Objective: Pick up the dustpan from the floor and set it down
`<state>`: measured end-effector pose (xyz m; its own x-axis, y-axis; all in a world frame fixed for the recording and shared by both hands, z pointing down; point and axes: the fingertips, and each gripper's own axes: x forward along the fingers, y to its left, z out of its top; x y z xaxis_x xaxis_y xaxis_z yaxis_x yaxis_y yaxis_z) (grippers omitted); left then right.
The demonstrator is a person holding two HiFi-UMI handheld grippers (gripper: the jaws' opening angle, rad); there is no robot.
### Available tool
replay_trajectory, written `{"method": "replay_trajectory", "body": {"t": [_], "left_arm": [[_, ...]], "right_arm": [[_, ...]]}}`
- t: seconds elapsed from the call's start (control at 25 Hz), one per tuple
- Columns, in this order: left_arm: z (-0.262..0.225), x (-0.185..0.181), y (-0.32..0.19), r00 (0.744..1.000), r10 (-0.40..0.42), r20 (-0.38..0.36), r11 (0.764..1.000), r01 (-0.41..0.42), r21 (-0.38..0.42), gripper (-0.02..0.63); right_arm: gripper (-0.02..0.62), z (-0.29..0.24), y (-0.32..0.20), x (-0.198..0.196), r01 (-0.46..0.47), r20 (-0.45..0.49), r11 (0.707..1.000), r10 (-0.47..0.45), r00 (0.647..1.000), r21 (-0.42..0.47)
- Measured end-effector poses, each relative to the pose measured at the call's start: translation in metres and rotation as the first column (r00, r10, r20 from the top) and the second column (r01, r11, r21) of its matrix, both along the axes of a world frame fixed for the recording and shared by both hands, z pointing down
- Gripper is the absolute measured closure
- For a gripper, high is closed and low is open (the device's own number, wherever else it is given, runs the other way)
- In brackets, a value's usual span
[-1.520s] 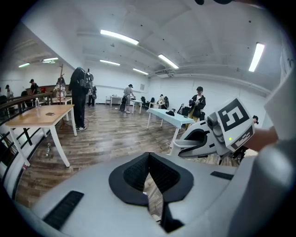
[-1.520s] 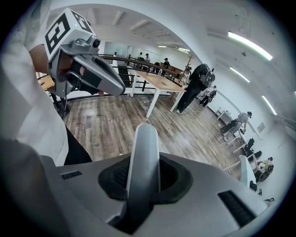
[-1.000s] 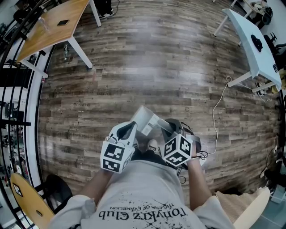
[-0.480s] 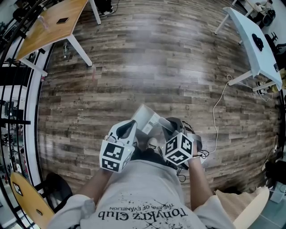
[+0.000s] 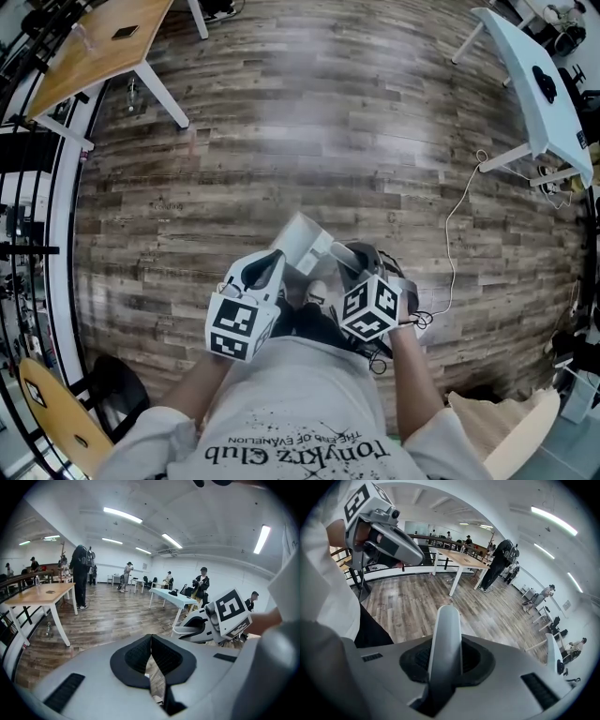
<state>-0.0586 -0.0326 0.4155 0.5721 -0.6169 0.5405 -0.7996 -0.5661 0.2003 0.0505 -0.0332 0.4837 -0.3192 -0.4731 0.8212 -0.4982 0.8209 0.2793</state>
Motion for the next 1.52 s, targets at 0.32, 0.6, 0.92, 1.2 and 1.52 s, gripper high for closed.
{"method": "replay_trajectory", "body": {"t": [0.32, 0.6, 0.92, 1.2, 1.52], "left_arm": [[0.012, -0.005, -0.005, 1.0, -0.011, 0.005, 1.0, 0.011, -0.023, 0.583], [0.025, -0.012, -0.017, 1.0, -0.025, -0.003, 0.999, 0.024, -0.035, 0.583], [0.036, -0.017, -0.028, 0.999, -0.032, -0.002, 0.998, 0.032, -0.054, 0.583], [0.045, -0.015, -0.037, 1.0, -0.028, -0.001, 0.997, 0.028, -0.071, 0.583], [0.053, -0.013, -0.047, 1.0, -0.028, -0.005, 0.996, 0.027, -0.086, 0.583]], "right_arm": [[0.512, 0.022, -0.004, 0.0, -0.008, -0.006, 1.0, 0.008, 1.0, -0.021], [0.512, 0.041, -0.012, 0.002, -0.04, -0.006, 0.999, 0.039, 0.999, -0.031], [0.512, 0.063, -0.024, 0.0, -0.046, -0.019, 0.998, 0.045, 0.999, -0.038], [0.512, 0.084, -0.038, 0.004, -0.061, -0.021, 0.996, 0.06, 0.998, -0.057], [0.512, 0.102, -0.052, 0.007, -0.082, -0.017, 0.995, 0.081, 0.997, -0.063]]}}
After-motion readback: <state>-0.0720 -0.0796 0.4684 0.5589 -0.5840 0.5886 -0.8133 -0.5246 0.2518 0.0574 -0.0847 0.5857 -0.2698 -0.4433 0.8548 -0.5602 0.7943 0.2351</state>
